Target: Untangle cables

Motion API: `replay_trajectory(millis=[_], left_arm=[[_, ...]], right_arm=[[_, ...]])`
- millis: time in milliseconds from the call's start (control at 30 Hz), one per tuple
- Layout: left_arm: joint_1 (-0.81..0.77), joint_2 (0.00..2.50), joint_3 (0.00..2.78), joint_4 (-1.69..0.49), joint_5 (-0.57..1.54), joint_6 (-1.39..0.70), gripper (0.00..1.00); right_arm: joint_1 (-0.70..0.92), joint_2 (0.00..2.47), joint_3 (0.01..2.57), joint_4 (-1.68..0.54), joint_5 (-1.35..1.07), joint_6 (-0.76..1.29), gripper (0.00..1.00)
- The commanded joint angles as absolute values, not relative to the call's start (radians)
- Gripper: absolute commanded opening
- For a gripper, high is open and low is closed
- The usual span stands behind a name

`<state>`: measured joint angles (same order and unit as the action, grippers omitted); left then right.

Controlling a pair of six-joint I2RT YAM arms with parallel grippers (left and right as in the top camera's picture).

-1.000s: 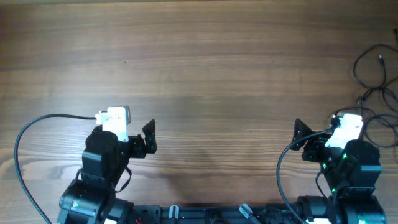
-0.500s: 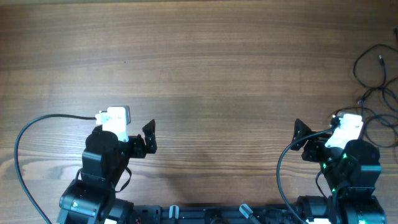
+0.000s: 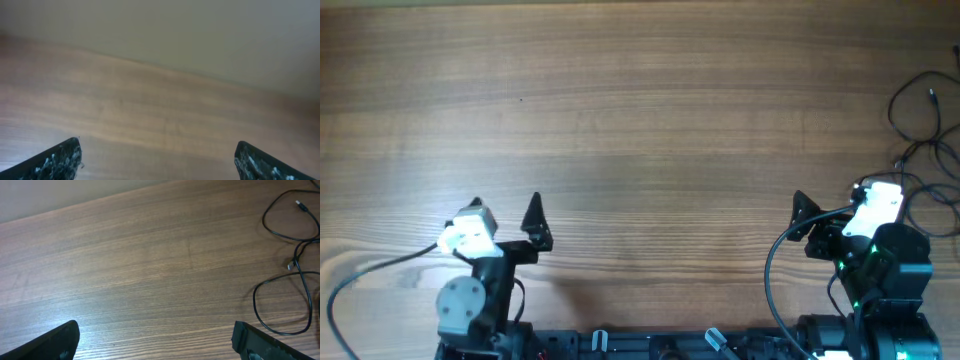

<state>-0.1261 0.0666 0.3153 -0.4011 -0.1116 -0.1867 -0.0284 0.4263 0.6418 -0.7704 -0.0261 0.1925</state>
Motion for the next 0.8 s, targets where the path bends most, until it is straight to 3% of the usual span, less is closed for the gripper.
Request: replay_trajectory(millis=[0,233,400,767], left_arm=[[-0.061,0.003,0.296,-0.373,-0.125,-0.191,1.0],[-0.02,0.003,0.294,-0.371,-0.12,-0.191,1.0],[-0.022,0.003,0.191,-0.15,-0.105,-0.191,1.0],[-0.031,0.003,0.006,0.109,-0.125,-0.191,1.0]], right_arm=[[-0.031,0.423,0.633,-0.765,-0.042,0.184,1.0],[-0.031,0.423,0.633,-0.765,-0.042,0.184,1.0],[-0.031,0.423,0.633,-0.765,-0.042,0.184,1.0],[-0.031,0.423,0.633,-0.765,-0.042,0.184,1.0]])
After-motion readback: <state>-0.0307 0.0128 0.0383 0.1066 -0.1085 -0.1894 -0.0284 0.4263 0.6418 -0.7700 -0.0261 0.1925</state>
